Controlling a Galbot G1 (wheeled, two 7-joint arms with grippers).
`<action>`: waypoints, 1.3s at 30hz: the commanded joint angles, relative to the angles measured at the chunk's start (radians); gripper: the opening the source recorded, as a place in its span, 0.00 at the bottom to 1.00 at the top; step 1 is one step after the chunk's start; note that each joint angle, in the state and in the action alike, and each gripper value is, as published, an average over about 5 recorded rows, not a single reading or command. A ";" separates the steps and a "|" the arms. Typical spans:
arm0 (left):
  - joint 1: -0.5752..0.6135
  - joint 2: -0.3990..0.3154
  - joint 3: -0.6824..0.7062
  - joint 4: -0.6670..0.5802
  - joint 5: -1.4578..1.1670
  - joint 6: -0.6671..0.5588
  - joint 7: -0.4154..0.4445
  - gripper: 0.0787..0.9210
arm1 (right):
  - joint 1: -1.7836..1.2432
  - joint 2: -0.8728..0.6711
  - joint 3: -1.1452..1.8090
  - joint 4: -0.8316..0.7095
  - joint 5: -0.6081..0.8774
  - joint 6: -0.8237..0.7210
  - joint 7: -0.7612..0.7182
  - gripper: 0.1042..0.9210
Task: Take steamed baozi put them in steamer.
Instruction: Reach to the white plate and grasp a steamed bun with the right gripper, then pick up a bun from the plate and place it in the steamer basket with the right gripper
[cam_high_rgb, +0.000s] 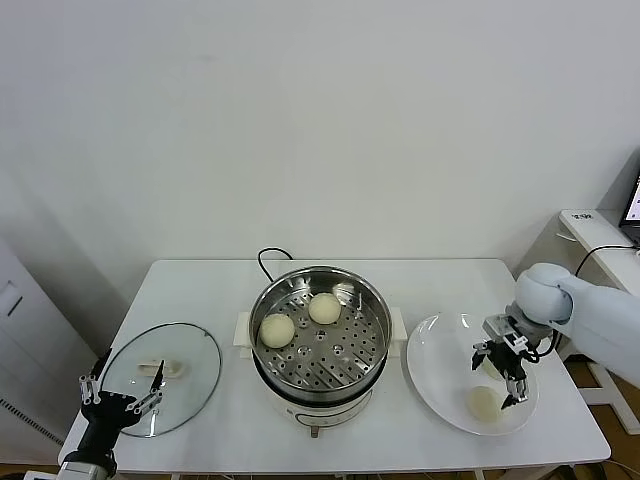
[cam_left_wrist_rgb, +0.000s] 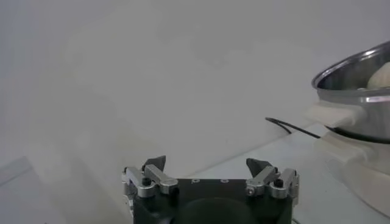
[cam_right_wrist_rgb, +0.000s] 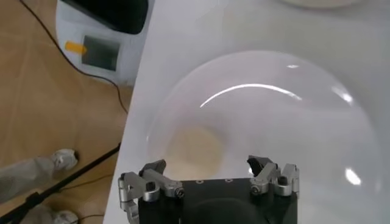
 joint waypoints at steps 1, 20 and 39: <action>0.003 0.001 -0.004 0.002 0.000 -0.002 -0.001 0.88 | -0.116 0.000 0.060 -0.010 -0.078 0.022 0.013 0.88; 0.000 0.002 -0.005 0.006 -0.003 -0.009 0.000 0.88 | -0.033 0.024 0.030 -0.004 -0.046 0.035 0.065 0.48; -0.011 -0.001 -0.004 0.001 -0.014 -0.014 0.001 0.88 | 0.875 0.415 -0.361 -0.083 0.454 0.184 0.024 0.23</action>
